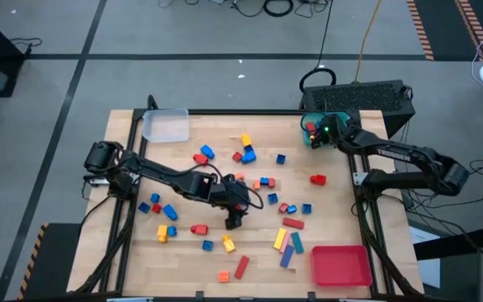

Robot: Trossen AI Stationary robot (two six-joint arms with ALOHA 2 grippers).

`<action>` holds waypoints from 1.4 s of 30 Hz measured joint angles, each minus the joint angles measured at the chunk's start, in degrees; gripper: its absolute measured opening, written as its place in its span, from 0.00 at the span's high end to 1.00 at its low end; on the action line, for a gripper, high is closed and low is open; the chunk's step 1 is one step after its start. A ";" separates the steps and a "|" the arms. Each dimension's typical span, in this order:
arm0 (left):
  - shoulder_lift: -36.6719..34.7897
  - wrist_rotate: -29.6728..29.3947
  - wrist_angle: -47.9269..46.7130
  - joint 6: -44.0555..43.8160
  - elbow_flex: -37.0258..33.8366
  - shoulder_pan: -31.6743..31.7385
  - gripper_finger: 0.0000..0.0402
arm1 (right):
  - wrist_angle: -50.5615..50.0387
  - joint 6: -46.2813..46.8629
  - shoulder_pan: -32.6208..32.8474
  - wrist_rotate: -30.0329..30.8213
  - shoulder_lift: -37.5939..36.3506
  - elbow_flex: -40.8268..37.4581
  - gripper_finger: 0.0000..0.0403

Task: Sort blocks by size
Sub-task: Put the green block into the blue bin, then put the red block into the blue bin

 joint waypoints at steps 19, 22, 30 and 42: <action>0.02 0.93 -2.83 -7.89 0.00 -9.66 0.30 | 4.86 -0.03 9.03 -20.07 -10.45 0.00 0.64; 0.04 -0.83 -3.71 2.11 0.00 -12.35 0.30 | 3.98 -1.98 13.98 -20.11 -12.09 0.00 0.65; 0.11 -4.01 -3.20 46.32 0.00 -17.97 0.30 | 4.27 -2.14 27.47 -20.21 -12.53 0.00 0.65; 5.89 -0.22 -3.80 73.30 6.04 -16.46 0.30 | 4.13 -6.87 31.63 -19.80 -12.53 0.00 0.65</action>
